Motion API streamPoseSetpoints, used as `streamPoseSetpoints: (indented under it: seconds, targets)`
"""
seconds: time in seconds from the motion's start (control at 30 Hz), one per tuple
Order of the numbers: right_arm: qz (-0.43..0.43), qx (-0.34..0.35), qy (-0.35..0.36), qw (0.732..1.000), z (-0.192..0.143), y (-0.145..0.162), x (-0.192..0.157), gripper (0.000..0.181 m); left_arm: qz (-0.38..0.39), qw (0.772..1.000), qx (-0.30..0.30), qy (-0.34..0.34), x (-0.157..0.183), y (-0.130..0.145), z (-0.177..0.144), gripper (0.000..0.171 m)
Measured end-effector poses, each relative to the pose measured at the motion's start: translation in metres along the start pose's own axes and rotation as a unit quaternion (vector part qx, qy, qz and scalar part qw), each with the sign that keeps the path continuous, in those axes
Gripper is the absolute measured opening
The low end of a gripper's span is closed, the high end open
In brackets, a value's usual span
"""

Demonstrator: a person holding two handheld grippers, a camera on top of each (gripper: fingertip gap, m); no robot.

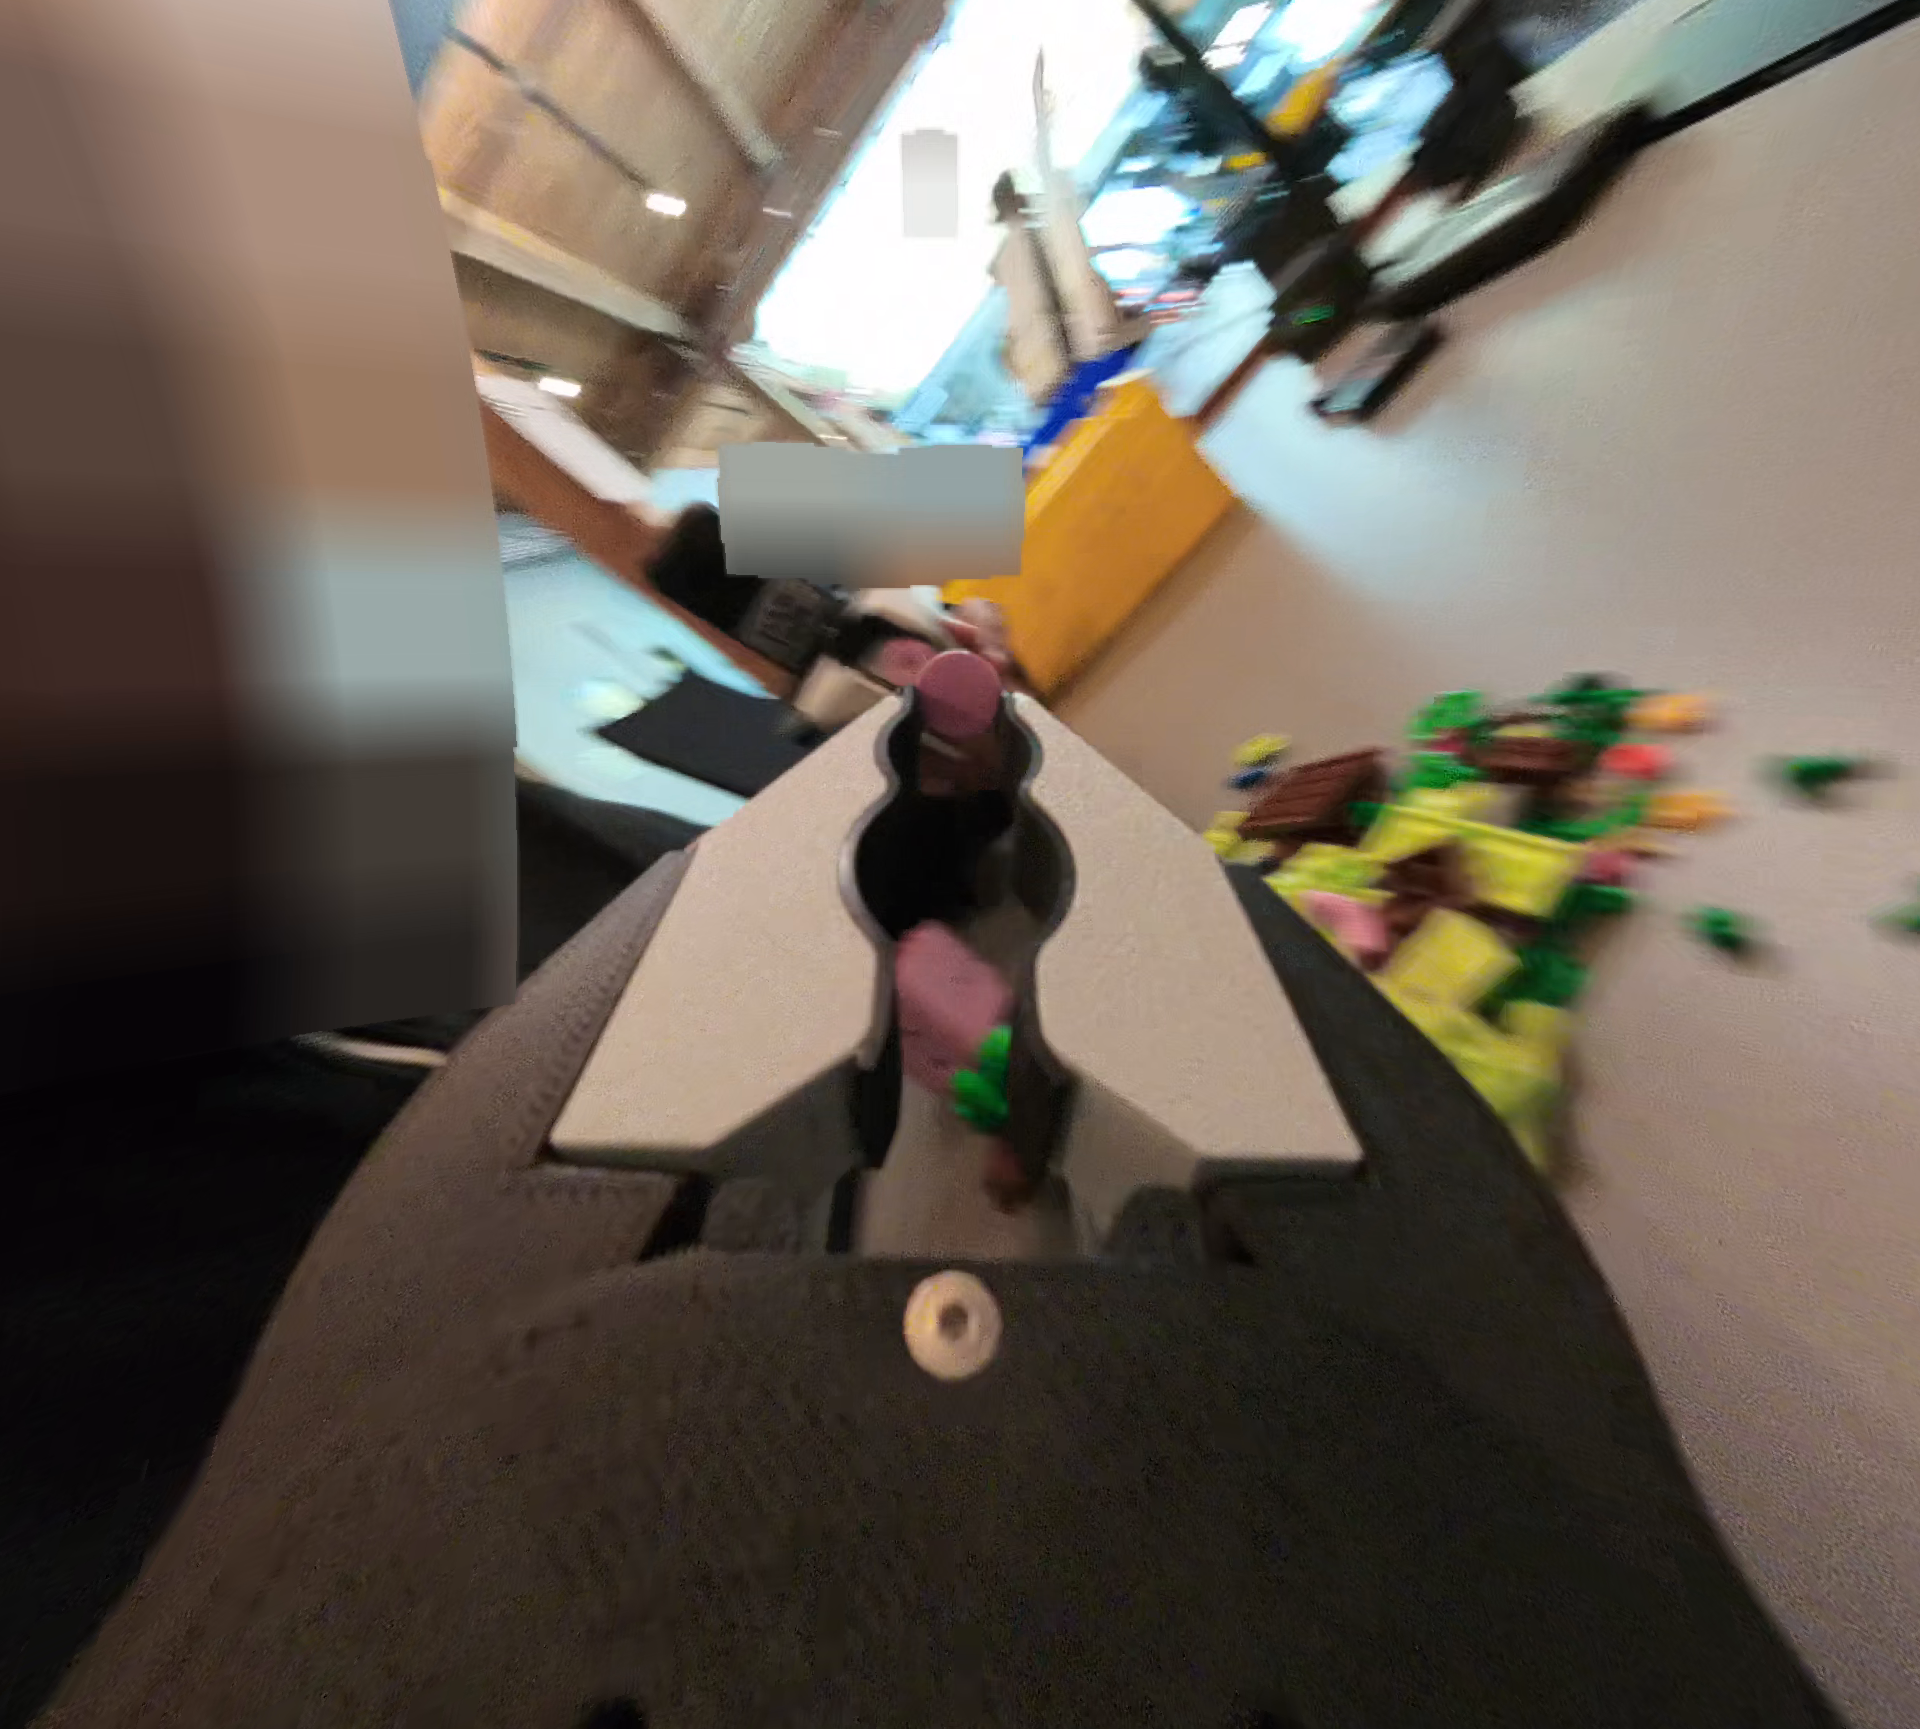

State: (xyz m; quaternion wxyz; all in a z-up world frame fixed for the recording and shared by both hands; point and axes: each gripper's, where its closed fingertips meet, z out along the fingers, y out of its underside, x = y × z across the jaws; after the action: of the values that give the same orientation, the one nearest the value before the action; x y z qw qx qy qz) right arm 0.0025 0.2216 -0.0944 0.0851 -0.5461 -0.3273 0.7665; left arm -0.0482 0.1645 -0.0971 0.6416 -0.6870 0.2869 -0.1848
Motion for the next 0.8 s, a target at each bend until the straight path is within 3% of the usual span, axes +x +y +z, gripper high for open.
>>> streamPoseSetpoints:
  seconds: [0.07,0.13,0.27,0.3,0.43,0.6,0.8]
  targets:
    - [-0.061,-0.016,0.075,0.995,-0.008,-0.001,0.018,0.012,-0.034,0.999,0.0,-0.002,-0.014,0.002,-0.002,0.012]
    - [-0.129,-0.088,0.164,0.974,-0.005,0.014,0.039,0.013,-0.034,0.998,-0.061,-0.011,-0.019,0.026,0.004,0.013]
    - [-0.29,-0.191,0.346,0.871,-0.029,0.018,0.085,0.014,-0.054,0.984,-0.171,0.01,-0.013,0.075,0.013,0.013]
    - [-0.301,-0.195,0.351,0.865,-0.029,0.019,0.087,0.014,-0.061,0.981,-0.186,0.017,-0.011,0.081,0.015,0.013]
    - [-0.265,-0.187,0.315,0.892,-0.021,0.024,0.085,0.014,-0.064,0.981,-0.183,0.014,-0.012,0.079,0.018,0.013]
    - [-0.256,-0.189,0.299,0.9,-0.019,0.026,0.083,0.014,-0.064,0.979,-0.194,0.018,-0.011,0.083,0.021,0.013]
    - [-0.296,-0.199,0.296,0.886,-0.01,0.03,0.076,0.031,-0.056,0.979,-0.194,0.025,-0.007,0.082,0.022,0.013]
